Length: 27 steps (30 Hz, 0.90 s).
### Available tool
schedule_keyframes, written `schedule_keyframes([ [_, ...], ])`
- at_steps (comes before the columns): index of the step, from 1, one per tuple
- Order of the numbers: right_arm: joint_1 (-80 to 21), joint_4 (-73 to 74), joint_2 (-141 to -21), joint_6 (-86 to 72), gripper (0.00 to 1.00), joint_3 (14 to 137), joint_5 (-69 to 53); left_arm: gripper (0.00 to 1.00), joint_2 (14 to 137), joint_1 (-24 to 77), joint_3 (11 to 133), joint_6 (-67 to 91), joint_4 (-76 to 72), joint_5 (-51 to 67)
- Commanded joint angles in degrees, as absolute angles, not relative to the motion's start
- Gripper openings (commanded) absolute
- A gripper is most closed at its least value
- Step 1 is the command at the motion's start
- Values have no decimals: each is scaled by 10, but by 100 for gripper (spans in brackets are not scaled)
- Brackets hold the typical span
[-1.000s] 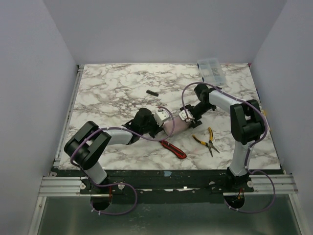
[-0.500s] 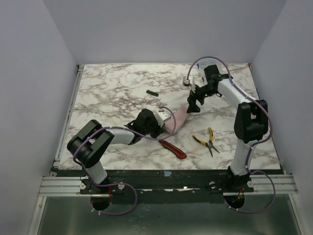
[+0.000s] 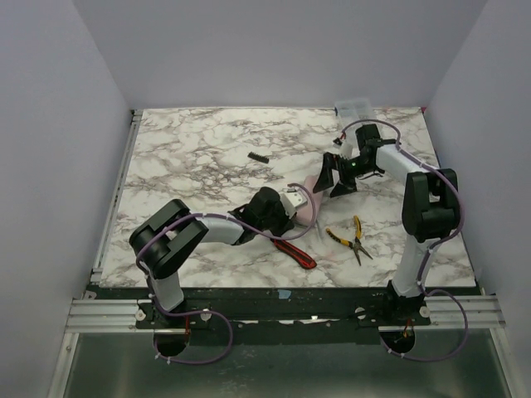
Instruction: Open the umbrella
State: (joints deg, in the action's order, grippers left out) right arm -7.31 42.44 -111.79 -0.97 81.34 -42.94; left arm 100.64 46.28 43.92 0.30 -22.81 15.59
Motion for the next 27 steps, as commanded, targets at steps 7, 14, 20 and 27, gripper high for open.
schedule_keyframes([
  [7,-116,332,-1158,-117,89,773,-438,0,1040,483,482,7,-226,141],
  [14,-115,361,-1200,-40,39,769,-392,0,1022,479,471,29,-218,142],
  [20,-115,371,-1206,33,17,777,-408,0,1003,466,451,20,-215,120],
  [27,-121,403,-1213,130,11,792,-403,0,1004,422,476,-7,-193,121],
])
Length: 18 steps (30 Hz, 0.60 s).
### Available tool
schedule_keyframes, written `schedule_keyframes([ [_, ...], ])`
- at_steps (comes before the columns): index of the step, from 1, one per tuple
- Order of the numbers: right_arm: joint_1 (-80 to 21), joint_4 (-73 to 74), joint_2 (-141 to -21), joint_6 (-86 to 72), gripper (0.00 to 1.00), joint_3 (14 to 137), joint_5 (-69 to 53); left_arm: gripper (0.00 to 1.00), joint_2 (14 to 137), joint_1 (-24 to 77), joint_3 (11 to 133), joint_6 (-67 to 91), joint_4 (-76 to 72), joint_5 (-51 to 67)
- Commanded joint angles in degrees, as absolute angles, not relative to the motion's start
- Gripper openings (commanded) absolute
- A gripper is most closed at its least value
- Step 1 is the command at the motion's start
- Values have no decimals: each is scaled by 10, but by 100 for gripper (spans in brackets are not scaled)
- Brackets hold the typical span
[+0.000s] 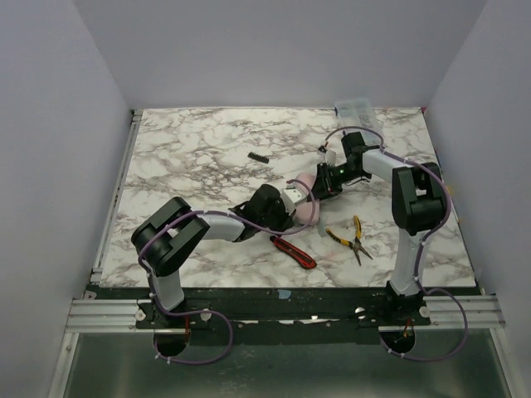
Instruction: Open the umbrella
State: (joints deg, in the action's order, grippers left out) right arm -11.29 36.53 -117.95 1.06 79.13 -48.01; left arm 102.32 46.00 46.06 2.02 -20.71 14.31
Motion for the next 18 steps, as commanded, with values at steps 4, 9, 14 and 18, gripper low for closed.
schedule_keyframes([
  [4,-124,423,-1219,168,9,803,-395,0,997,408,481,-35,-189,129],
  [9,-141,472,-1231,246,10,837,-414,0,1021,393,509,-43,-193,127],
  [14,-162,514,-1251,324,13,898,-408,0,1048,379,545,-5,-190,130],
  [18,-168,531,-1256,379,15,917,-385,0,1048,360,539,51,-196,128],
])
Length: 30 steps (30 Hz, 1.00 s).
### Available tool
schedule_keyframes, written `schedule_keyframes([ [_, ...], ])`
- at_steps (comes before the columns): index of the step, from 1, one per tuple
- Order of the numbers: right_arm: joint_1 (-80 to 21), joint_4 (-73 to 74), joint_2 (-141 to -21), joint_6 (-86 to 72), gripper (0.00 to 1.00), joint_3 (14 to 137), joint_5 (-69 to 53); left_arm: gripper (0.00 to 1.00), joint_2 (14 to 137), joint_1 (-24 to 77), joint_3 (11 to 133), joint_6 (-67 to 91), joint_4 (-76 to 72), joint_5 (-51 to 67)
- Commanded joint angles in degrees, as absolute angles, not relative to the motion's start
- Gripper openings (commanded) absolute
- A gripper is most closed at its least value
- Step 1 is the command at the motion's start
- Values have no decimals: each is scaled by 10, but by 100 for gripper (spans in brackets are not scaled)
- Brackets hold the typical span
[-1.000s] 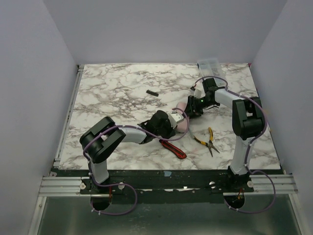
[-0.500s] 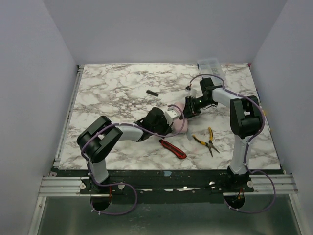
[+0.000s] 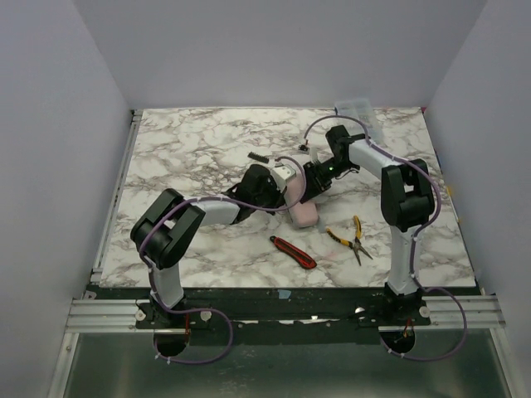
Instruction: Open the umbrella
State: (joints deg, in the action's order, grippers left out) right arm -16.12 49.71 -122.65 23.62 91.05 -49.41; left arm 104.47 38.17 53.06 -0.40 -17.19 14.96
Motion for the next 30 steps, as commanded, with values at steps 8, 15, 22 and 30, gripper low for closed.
schedule_keyframes([
  [8,-168,456,-1228,330,73,924,-320,0,1028,351,511,86,-196,157],
  [15,-177,411,-1131,198,98,883,-304,0,1028,351,515,140,-191,162],
  [22,-228,361,-1055,175,100,778,-266,0,1031,356,522,166,-185,173],
  [30,-251,309,-1078,199,97,736,-240,0,1032,358,527,172,-175,174],
])
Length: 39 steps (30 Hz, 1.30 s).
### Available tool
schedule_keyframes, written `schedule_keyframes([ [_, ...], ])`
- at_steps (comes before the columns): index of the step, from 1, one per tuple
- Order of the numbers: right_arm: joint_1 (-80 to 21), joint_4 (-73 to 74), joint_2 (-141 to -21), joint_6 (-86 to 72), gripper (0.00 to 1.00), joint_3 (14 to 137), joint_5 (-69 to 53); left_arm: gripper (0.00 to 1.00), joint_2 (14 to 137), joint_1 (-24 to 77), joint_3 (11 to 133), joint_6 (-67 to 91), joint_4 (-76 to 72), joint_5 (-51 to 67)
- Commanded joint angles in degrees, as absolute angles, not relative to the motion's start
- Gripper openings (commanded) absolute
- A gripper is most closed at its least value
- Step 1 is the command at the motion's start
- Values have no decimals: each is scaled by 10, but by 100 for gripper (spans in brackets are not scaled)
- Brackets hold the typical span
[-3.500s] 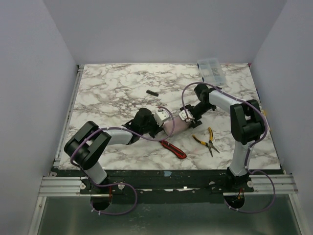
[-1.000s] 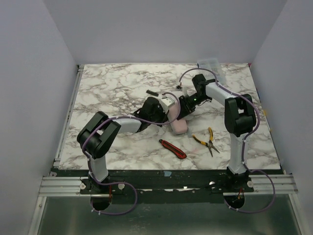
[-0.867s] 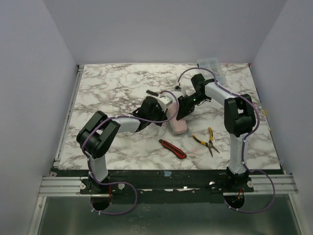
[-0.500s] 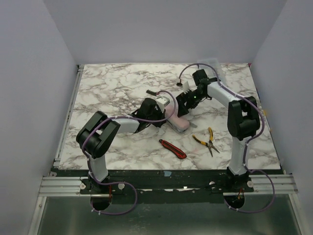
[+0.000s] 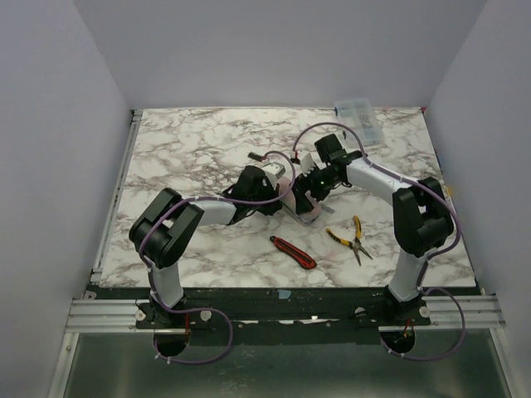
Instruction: Open the umbrella
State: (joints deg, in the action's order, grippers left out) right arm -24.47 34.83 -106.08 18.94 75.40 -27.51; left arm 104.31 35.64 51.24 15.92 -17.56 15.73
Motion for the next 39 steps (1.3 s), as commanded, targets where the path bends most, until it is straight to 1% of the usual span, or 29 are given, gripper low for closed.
schedule_keyframes([
  [1,-251,310,-1080,205,92,728,-236,0,1031,358,528,174,-172,173],
  [2,-251,309,-1081,213,86,722,-230,0,1030,357,527,176,-169,169],
  [4,-251,306,-1078,234,65,704,-211,0,1023,352,520,179,-166,165],
  [5,-251,306,-1075,250,57,696,-204,0,1019,348,513,180,-166,164],
  [8,-250,310,-1072,297,45,678,-182,0,1007,336,501,184,-156,158],
  [10,-246,318,-1071,326,42,672,-180,0,999,325,492,183,-152,157],
  [12,-241,331,-1069,354,39,674,-181,0,992,316,485,177,-148,155],
  [16,-211,358,-1069,421,38,683,-190,0,986,300,482,166,-130,151],
  [18,-190,364,-1063,482,38,677,-202,0,984,294,482,155,-122,146],
  [20,-179,380,-1052,574,38,666,-219,0,983,290,480,142,-122,151],
  [24,-179,388,-1022,740,41,653,-276,0,987,291,480,100,-132,193],
  [28,-181,444,-1055,874,41,691,-292,0,991,295,483,80,-134,200],
  [32,-183,470,-1075,1022,41,695,-278,0,994,299,485,66,-140,202],
  [37,-184,498,-1100,1160,42,707,-270,0,1005,313,498,51,-140,204],
  [39,-185,494,-1112,1187,46,719,-275,0,1008,322,503,50,-140,202],
])
